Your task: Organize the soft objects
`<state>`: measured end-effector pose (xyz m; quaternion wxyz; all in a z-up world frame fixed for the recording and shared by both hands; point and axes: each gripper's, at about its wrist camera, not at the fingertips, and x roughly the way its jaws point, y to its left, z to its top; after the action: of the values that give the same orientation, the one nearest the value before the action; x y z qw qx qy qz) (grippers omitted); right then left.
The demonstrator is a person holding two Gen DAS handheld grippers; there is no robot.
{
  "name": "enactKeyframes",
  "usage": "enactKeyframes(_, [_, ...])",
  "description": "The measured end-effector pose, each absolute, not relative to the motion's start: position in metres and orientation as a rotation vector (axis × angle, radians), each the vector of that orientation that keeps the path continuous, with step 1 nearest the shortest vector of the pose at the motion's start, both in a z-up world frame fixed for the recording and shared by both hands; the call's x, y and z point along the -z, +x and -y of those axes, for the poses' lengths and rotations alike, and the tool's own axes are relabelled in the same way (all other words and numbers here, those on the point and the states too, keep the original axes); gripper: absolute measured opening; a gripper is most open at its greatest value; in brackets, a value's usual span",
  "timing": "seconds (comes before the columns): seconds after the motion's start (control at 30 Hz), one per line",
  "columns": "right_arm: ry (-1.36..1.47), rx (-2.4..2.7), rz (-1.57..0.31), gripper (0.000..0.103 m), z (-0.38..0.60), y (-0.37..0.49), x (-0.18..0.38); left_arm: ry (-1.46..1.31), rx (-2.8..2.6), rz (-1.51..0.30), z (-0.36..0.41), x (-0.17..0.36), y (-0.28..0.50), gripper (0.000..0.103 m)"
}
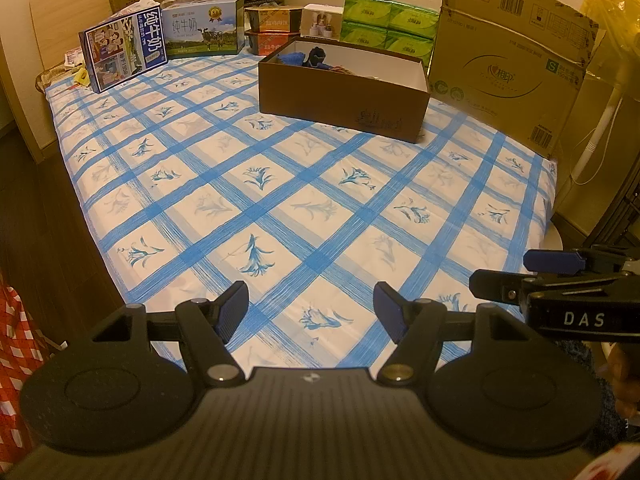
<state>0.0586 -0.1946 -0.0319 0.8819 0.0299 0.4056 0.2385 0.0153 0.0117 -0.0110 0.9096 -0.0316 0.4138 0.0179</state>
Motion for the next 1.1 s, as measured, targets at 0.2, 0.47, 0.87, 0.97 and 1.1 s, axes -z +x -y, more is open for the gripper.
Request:
enactKeyframes(0.2, [0.062,-0.496,-0.846,0.076,0.1944,0.0590,0.0320,-0.065,-0.037,-0.854,-0.0123,0.0115,0.0163,0.067])
enactKeyframes(0.47, [0.062,-0.495,-0.847,0.076,0.1942,0.0595,0.0323,-0.065,-0.037,-0.855,-0.0128,0.0119,0.0173,0.067])
enactKeyframes(0.87, [0.063,-0.496,-0.849,0.076,0.1939,0.0609,0.0325,-0.065,-0.036,-0.856,-0.0131,0.0119,0.0182,0.067])
enactKeyframes(0.97, [0.062,-0.496,-0.849,0.076,0.1939,0.0613,0.0326,-0.065,-0.036,-0.857,-0.0128,0.0122,0.0188,0.067])
enactKeyframes(1.1, [0.063,-0.495,-0.850,0.076,0.1938,0.0616,0.0332,-0.065,-0.037,-0.858,-0.0129,0.0123,0.0195,0.067])
